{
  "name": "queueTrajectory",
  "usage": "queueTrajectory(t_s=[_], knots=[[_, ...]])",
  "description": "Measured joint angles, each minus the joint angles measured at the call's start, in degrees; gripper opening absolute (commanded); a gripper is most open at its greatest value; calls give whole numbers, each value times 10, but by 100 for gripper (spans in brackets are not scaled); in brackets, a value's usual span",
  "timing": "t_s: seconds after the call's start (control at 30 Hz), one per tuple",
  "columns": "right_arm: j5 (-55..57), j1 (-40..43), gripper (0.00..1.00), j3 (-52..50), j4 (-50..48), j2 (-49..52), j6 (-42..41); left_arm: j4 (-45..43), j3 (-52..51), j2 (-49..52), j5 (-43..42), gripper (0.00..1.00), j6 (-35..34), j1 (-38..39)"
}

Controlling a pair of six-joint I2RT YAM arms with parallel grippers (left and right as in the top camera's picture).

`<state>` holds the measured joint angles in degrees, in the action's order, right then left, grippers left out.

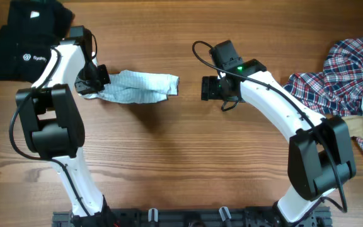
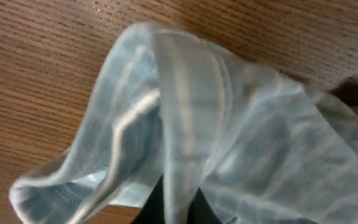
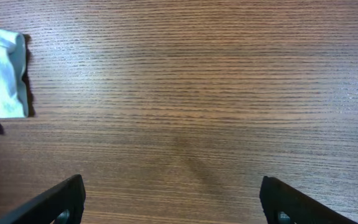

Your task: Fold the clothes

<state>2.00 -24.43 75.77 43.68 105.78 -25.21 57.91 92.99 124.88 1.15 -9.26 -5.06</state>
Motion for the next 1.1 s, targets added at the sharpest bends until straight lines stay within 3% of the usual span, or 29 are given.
queueTrajectory(t_s=[0.5, 0.93, 1.1], knots=[[0, 0, 90, 0, 0, 0, 0, 53, 0, -49, 38, 4, -5, 0], [0, 0, 90, 0, -3, 0, 0, 68, 0, -50, 168, 4, -115, 0], [0, 4, 91, 0, -4, 0, -1, 91, 2, -51, 97, 4, -95, 14]])
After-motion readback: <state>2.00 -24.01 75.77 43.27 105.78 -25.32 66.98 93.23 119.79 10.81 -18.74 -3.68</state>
